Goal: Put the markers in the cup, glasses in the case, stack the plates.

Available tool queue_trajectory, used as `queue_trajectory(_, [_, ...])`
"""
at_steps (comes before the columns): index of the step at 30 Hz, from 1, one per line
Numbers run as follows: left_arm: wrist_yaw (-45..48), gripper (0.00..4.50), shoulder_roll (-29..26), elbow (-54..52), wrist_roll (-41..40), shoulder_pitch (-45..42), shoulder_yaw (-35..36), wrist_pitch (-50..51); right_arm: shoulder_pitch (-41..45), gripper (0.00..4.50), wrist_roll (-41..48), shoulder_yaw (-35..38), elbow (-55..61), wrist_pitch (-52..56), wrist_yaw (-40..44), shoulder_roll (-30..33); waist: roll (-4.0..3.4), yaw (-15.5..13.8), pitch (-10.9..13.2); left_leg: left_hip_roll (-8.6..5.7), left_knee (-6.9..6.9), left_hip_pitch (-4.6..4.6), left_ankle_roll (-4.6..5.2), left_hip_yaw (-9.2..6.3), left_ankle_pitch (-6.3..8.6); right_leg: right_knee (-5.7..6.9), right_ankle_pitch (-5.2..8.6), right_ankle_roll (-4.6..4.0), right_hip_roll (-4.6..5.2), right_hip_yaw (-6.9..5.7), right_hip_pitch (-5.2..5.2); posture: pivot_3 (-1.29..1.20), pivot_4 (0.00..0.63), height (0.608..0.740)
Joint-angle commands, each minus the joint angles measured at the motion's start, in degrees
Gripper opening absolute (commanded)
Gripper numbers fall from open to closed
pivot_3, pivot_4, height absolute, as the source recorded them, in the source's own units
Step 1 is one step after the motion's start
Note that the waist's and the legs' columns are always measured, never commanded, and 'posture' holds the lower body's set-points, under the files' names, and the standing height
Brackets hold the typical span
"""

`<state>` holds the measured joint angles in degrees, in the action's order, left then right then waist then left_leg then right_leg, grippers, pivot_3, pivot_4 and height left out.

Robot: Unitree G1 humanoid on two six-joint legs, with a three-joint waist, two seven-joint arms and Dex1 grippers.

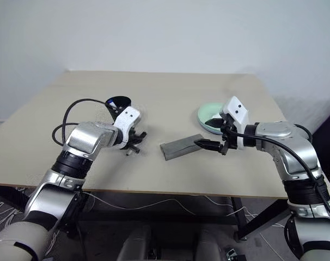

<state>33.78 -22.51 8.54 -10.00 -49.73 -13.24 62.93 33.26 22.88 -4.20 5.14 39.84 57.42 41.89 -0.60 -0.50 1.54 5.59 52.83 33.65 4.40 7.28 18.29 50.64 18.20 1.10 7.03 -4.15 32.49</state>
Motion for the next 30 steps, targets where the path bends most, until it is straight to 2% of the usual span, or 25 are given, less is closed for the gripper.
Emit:
queue_trajectory(1, [0.2, 0.05, 1.12, -3.23, -2.54, -4.18, 6.28, -6.48, 1.58, 4.5, 0.0, 1.04, 0.62, -1.02, 0.14, 0.39, 0.0, 0.17, 0.0, -0.01, 0.0, 0.0, 0.02, 0.05, 0.0, -0.02, 0.0, 0.0, -0.01, 0.05, 0.0, 0.0, 0.0, 0.639])
queue_trajectory(3, [-1.44, 0.05, 1.4, -1.7, -1.91, -5.93, 8.49, -11.81, 1.59, 4.5, 0.01, 1.06, 0.6, -1.03, 0.13, 0.36, 0.01, 0.31, 0.0, -0.01, 0.0, 0.0, 0.2, 0.06, -0.09, -0.03, 0.04, 0.07, -0.03, 0.05, -0.01, 0.0, 0.0, 0.639])
queue_trajectory(8, [-12.55, 0.05, 1.86, 9.15, 2.61, -10.14, 14.1, -27.35, 1.57, 4.5, 0.02, 1.11, 0.64, -1.03, -0.07, 0.14, 0.0, 0.34, 0.0, 0.01, -0.05, -0.11, 0.5, 0.0, 0.03, 0.09, 0.09, 0.17, -0.1, -0.01, -0.04, 0.0, 0.0, 0.639])
queue_trajectory(17, [-23.72, 0.05, 2.25, 26.86, 5.8, -11.25, 19.45, -51.71, 1.43, 4.5, 0.14, 1.28, 0.83, -0.9, -0.37, -0.19, 0.01, 0.09, 0.0, 0.0, -0.03, -0.05, 0.23, 0.13, -0.11, 0.02, 0.1, 0.19, -0.1, -0.06, -0.06, 0.0, 0.0, 0.639])
queue_trajectory(28, [-22.99, 0.05, 3.07, 39.07, 6.28, -10.36, 19.3, -62.17, 1.99, 4.5, 0.08, 1.2, 0.59, -0.78, -0.52, -0.52, 0.03, 0.08, 0.0, -0.01, 0.0, -0.01, 0.06, 0.27, -0.01, 0.05, 0.1, 0.19, -0.09, -0.08, -0.05, 0.0, 0.0, 0.639])
queue_trajectory(30, [-22.44, 0.59, 3.12, 40.08, 6.54, -10.19, 18.94, -62.81, 2.05, 4.5, 0.09, 1.18, 0.58, -0.77, -0.58, -0.62, 0.03, 0.1, 0.0, 0.0, -0.01, -0.01, 0.15, 0.26, -0.06, 0.06, 0.1, 0.19, -0.1, -0.09, -0.06, 0.0, 0.0, 0.639])
